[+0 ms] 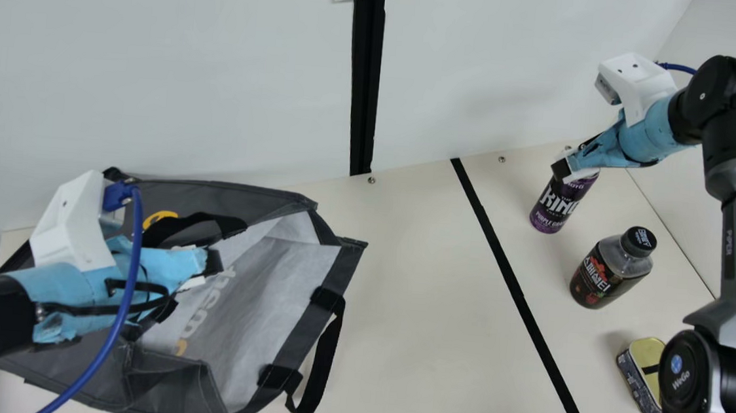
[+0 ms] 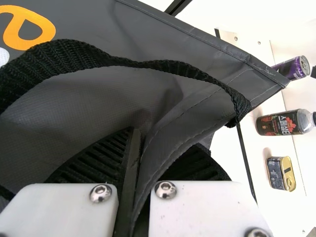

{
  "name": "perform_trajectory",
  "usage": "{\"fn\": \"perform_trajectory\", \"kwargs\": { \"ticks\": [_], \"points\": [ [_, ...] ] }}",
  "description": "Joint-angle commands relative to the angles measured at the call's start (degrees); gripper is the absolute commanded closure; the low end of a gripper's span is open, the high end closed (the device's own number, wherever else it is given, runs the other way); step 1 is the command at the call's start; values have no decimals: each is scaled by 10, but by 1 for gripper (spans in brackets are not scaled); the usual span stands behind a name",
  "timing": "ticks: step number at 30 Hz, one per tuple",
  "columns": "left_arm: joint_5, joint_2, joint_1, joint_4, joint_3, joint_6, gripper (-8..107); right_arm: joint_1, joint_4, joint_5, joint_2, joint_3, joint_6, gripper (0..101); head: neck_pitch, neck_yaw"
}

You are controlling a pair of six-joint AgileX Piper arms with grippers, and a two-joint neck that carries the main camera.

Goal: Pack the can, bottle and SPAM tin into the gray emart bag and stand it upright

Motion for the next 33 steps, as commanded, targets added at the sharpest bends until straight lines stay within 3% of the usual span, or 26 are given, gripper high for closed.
{"fn": "perform_trajectory", "kwargs": {
  "ticks": [1, 26, 33],
  "points": [
    [0, 0, 0, 0, 0, 0, 107, 1, 0, 0, 11, -7, 1, 6, -13, -1],
    [0, 0, 0, 0, 0, 0, 107, -9, 10, 0, 114, -68, 11, 6, -13, -1],
    [0, 0, 0, 0, 0, 0, 107, -9, 18, 0, 127, -71, 8, 53, -13, -1]
  ]
}}
